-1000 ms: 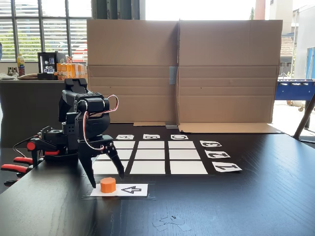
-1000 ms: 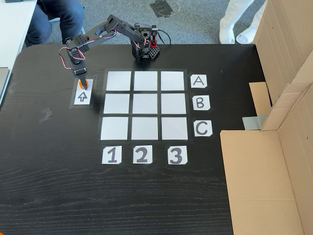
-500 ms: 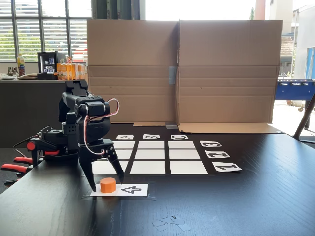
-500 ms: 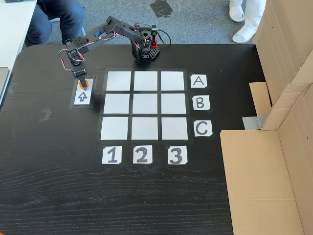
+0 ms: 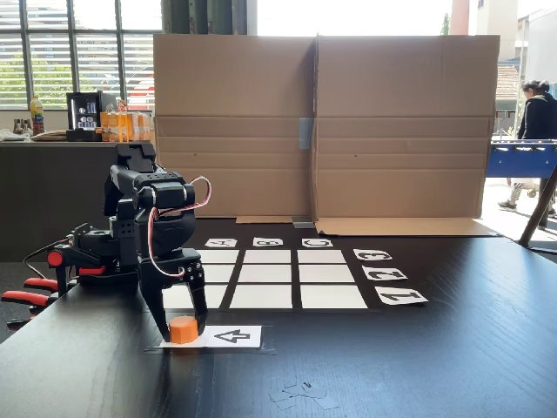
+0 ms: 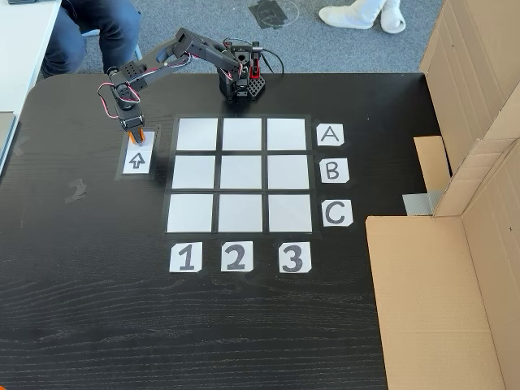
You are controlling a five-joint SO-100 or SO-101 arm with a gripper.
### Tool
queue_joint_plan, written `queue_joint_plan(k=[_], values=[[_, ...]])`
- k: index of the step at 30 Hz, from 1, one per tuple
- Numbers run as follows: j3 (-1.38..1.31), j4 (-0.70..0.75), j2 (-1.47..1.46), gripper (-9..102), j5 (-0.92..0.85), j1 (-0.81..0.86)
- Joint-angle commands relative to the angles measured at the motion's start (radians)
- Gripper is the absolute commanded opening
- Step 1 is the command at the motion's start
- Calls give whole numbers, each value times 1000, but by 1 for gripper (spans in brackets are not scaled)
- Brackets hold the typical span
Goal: Pick up the round, orange token and place it in the grid on square A1.
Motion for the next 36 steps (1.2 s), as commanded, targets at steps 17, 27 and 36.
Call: queue_joint_plan(k=[17,27,36], values=[[-26,15,143,11,69,-9],[169,15,442,11,74,-29],[543,15,894,11,67,-55]])
